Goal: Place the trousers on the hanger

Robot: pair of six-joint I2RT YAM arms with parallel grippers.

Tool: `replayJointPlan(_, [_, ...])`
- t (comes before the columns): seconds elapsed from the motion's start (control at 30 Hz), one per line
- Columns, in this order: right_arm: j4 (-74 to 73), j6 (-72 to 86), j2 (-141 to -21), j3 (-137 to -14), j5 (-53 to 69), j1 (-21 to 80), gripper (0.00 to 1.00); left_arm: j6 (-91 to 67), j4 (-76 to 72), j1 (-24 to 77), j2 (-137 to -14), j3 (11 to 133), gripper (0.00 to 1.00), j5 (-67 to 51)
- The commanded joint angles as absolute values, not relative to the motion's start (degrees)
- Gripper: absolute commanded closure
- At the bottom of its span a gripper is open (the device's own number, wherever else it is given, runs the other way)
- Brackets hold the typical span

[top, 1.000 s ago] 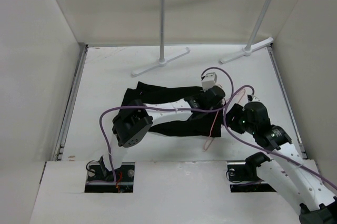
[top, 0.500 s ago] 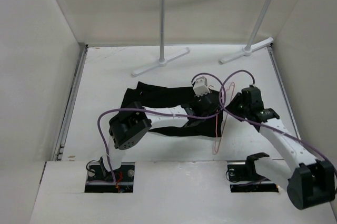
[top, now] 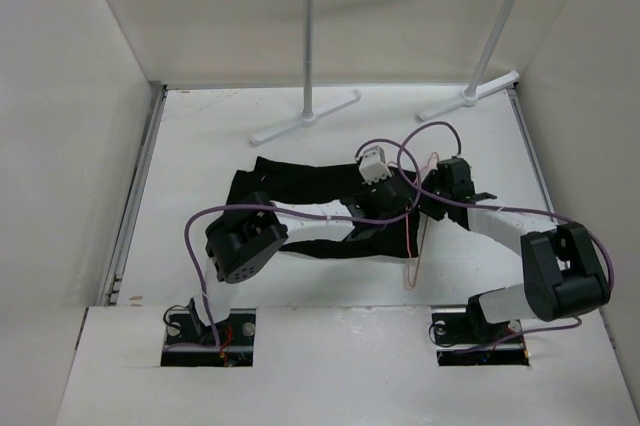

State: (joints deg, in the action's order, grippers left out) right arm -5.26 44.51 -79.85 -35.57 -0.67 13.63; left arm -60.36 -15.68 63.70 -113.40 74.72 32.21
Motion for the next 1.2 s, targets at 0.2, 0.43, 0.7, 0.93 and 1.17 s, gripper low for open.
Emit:
replayJointPlan(0.2, [0.1, 49.5, -78.4, -36.2, 4.8, 14.0, 0.92, -60.1, -17.2, 61.6, -106.6, 68.4, 1.00, 36.3])
replayJointPlan(0.43, [-5.5, 49.0, -68.2, -34.9, 4.5, 9.5, 0.95, -59.3, -17.1, 56.8, -101.9, 62.1, 1.00, 38.2])
replayJointPlan(0.7, [-9.0, 47.8, -65.4, -33.6, 3.8, 4.1, 0.96, -55.0, -17.0, 50.0, -92.0, 51.7, 1.00, 37.0])
replayJointPlan(0.93, [-9.5, 47.8, -67.2, -35.1, 2.8, 2.3, 0.96, -50.4, -14.1, 47.7, -84.7, 48.3, 0.99, 35.2])
replayJointPlan(1.17, [-9.5, 47.2, -70.5, -36.8, 1.1, 1.9, 0.94, -46.1, -11.3, 49.9, -82.2, 50.9, 0.99, 35.1])
